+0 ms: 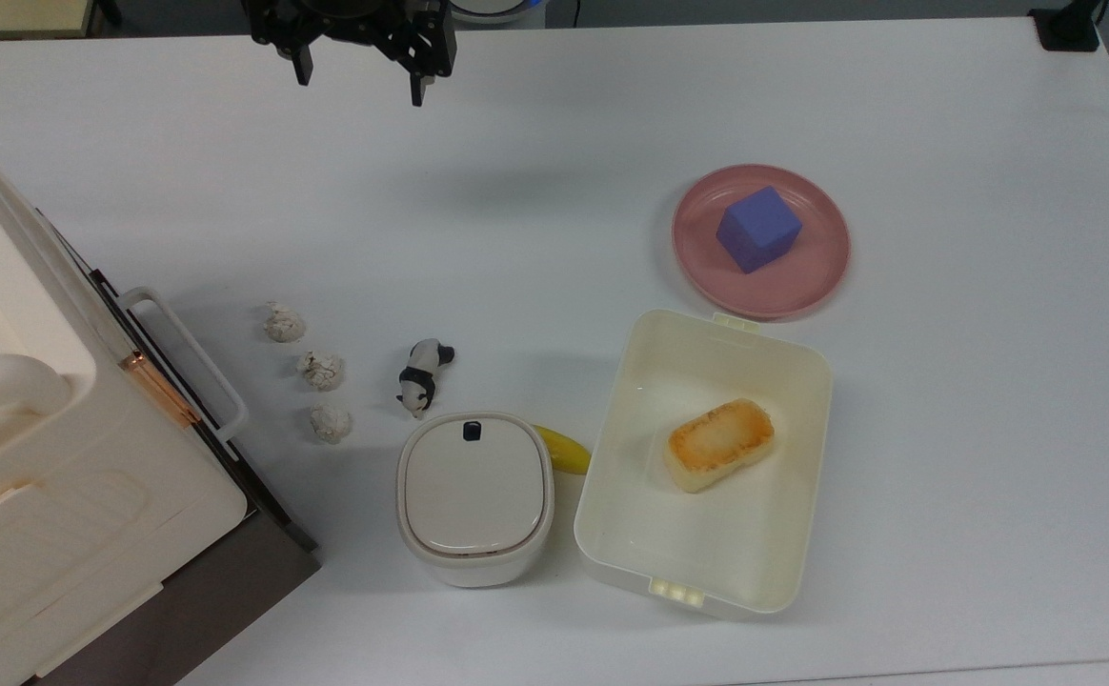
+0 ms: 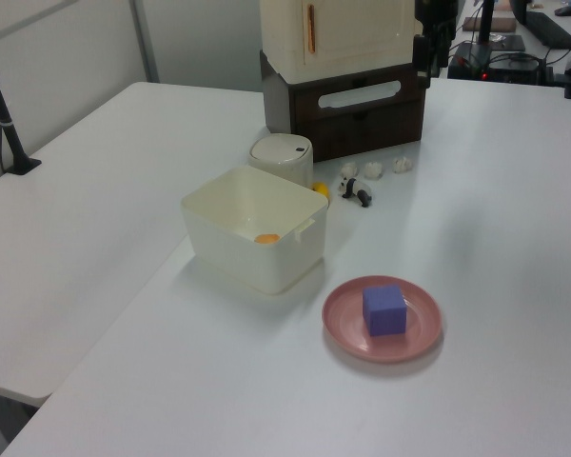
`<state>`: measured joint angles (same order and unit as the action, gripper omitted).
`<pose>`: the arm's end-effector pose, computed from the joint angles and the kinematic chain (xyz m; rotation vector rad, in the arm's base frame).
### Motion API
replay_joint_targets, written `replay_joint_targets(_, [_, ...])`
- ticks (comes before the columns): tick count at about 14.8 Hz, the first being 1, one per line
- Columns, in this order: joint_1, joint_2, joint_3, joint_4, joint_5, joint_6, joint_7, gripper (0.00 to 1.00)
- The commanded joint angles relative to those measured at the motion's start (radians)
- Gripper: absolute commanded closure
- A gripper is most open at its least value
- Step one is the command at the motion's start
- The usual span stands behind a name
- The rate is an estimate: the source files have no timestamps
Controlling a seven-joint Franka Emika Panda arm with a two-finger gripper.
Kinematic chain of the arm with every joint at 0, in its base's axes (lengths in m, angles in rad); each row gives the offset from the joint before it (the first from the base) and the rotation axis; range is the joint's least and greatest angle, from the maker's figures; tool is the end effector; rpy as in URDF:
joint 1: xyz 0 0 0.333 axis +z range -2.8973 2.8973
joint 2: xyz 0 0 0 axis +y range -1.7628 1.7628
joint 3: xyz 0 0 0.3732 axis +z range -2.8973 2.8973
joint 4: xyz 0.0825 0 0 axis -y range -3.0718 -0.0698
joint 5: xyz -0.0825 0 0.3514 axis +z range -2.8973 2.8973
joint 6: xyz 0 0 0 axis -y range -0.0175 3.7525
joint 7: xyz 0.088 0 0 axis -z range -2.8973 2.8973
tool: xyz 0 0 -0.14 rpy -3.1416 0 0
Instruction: Slide open the drawer
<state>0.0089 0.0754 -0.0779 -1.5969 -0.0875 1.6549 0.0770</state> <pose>0.5519 -0.0480 0.6046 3.0412 -0.2098 -0.0256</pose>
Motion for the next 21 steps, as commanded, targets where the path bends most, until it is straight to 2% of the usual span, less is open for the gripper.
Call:
replay_joint_targets(1, [0.013,-0.016,-0.008,-0.005,0.014,-0.023,-0.014,0.00])
replay_joint_targets(19, [0.017,0.003,-0.006,-0.009,0.017,0.037,-0.017,0.00])
replay_joint_targets(21, [0.016,0.004,-0.008,-0.012,0.012,0.060,-0.089,0.00])
